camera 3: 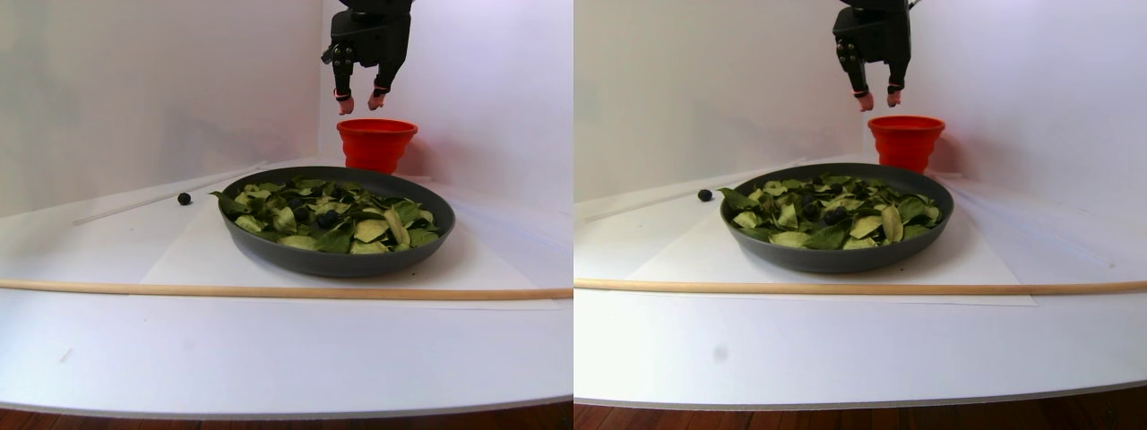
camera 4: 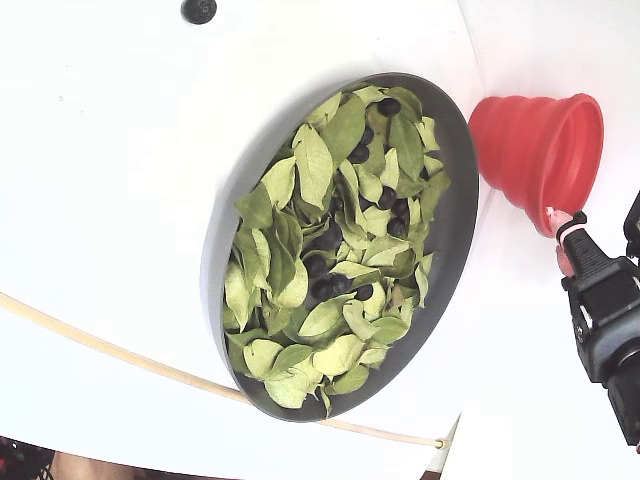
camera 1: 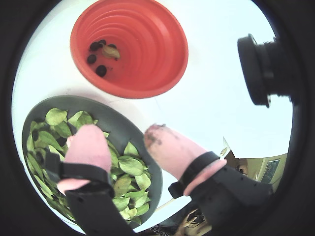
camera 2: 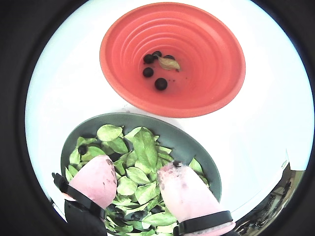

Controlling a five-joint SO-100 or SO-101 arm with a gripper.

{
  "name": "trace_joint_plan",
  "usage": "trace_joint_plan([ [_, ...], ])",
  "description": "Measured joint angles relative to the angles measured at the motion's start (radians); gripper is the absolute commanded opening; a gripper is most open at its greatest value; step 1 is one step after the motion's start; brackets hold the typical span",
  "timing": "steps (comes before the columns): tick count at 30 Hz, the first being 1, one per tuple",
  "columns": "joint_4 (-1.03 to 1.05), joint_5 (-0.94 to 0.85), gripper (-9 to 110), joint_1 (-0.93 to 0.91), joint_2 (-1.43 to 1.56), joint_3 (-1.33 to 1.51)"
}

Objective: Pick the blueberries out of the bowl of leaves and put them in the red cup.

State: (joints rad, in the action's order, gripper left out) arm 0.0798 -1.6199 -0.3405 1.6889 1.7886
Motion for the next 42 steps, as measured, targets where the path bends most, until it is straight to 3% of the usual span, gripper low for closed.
trace_joint_plan([
  [42,0.109,0.000,15,0.143,0.252,0.419],
])
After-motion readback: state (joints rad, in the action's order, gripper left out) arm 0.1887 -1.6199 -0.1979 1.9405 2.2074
